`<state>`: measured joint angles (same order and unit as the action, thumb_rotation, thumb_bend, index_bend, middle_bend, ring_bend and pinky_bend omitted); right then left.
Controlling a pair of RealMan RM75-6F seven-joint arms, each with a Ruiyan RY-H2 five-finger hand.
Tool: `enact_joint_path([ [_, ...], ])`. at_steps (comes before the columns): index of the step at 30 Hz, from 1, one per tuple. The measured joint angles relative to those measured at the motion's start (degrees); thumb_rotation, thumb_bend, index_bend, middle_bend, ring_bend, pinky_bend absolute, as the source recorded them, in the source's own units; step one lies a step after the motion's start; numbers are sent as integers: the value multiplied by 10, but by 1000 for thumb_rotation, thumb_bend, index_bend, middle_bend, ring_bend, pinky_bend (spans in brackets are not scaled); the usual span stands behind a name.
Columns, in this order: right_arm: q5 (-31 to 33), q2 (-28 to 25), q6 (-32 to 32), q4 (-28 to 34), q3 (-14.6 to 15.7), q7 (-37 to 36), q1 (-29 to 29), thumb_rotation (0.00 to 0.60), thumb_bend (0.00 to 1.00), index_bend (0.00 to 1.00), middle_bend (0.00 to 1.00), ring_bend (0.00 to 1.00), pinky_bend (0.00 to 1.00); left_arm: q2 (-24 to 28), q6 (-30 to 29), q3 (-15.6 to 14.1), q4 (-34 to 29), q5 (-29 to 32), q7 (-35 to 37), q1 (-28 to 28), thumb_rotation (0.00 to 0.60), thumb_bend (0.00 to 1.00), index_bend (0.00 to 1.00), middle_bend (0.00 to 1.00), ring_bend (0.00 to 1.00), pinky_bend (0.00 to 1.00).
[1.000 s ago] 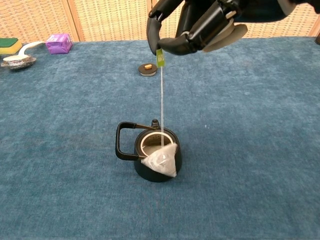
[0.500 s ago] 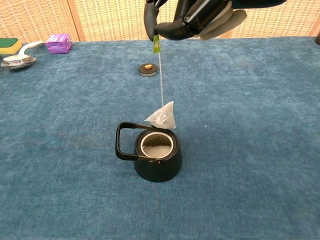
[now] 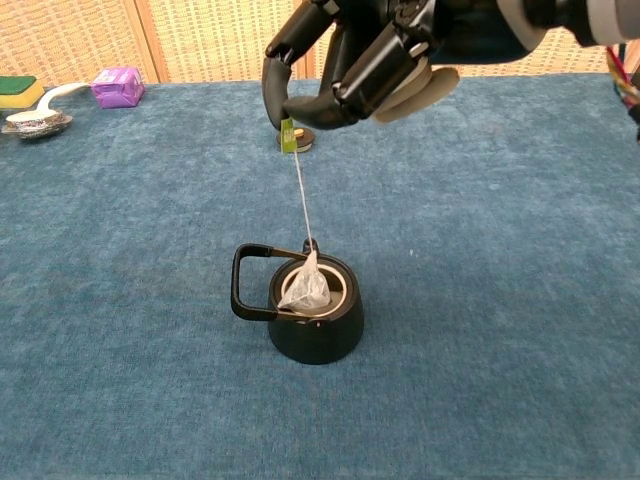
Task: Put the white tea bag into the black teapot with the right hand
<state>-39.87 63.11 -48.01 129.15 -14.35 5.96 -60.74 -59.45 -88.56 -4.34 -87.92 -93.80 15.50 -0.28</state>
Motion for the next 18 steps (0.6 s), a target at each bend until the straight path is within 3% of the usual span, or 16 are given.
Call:
enact_joint_path([
  [18, -7, 11, 10, -33, 25, -12, 10, 600, 568, 613, 1000, 1000, 1000, 5, 5, 1, -9, 1, -10, -3, 600, 261, 145, 104, 0, 85],
])
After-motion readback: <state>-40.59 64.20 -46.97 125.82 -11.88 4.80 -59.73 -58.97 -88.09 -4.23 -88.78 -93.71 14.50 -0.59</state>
